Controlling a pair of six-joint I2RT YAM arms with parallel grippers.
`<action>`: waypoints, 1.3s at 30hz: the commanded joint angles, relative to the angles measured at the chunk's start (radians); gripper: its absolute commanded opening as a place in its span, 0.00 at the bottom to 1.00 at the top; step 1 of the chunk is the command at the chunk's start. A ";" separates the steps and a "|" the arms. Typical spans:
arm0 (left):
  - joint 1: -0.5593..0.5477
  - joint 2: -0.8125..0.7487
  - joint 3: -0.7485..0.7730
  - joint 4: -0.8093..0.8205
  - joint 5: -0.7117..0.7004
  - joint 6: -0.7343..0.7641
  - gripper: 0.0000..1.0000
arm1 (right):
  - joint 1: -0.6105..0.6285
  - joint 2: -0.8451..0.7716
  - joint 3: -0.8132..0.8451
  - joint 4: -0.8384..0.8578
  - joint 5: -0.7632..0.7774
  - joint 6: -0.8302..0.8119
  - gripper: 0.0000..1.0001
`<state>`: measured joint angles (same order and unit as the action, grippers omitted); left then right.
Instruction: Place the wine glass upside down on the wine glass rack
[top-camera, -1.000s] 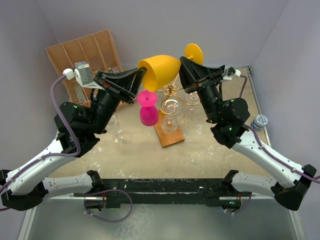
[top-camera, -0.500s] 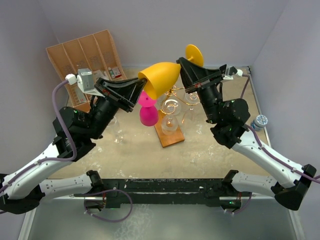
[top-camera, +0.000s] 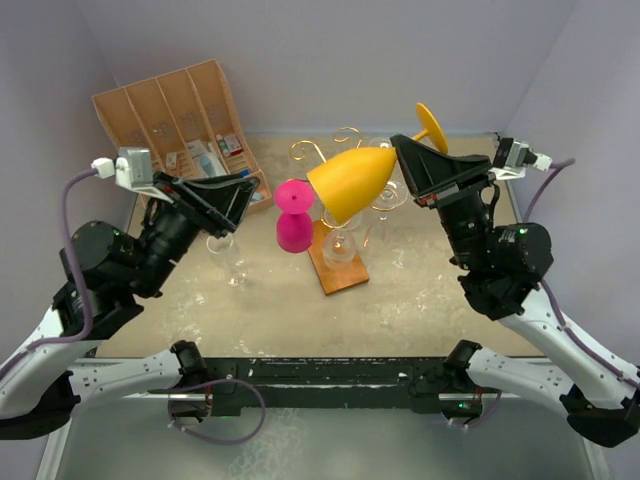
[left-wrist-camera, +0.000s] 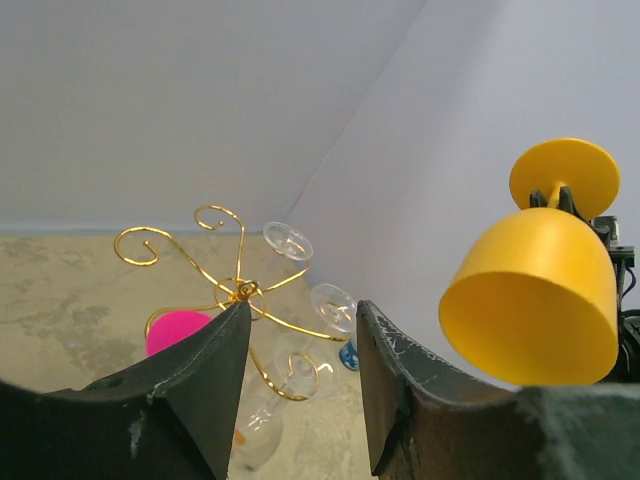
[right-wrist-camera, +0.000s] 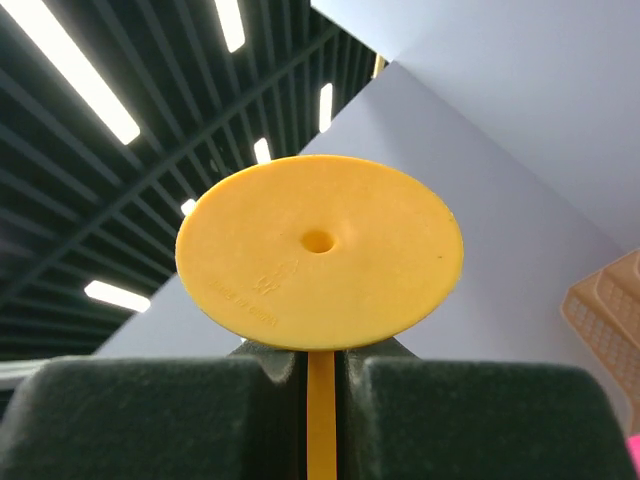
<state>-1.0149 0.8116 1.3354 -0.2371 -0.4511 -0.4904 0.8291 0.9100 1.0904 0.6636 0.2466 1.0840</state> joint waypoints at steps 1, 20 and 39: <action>0.000 -0.041 0.068 -0.108 0.026 -0.041 0.45 | 0.000 -0.044 0.010 -0.081 -0.129 -0.199 0.00; 0.002 -0.013 0.136 -0.186 0.191 -0.252 0.48 | -0.001 -0.135 0.002 -0.397 -0.400 -0.727 0.00; 0.001 0.032 0.040 -0.180 0.331 -0.618 0.49 | 0.028 -0.028 -0.083 -0.343 -0.713 -0.808 0.00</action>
<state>-1.0149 0.8478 1.3777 -0.4305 -0.1967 -1.0580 0.8341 0.8551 1.0031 0.2478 -0.4232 0.3012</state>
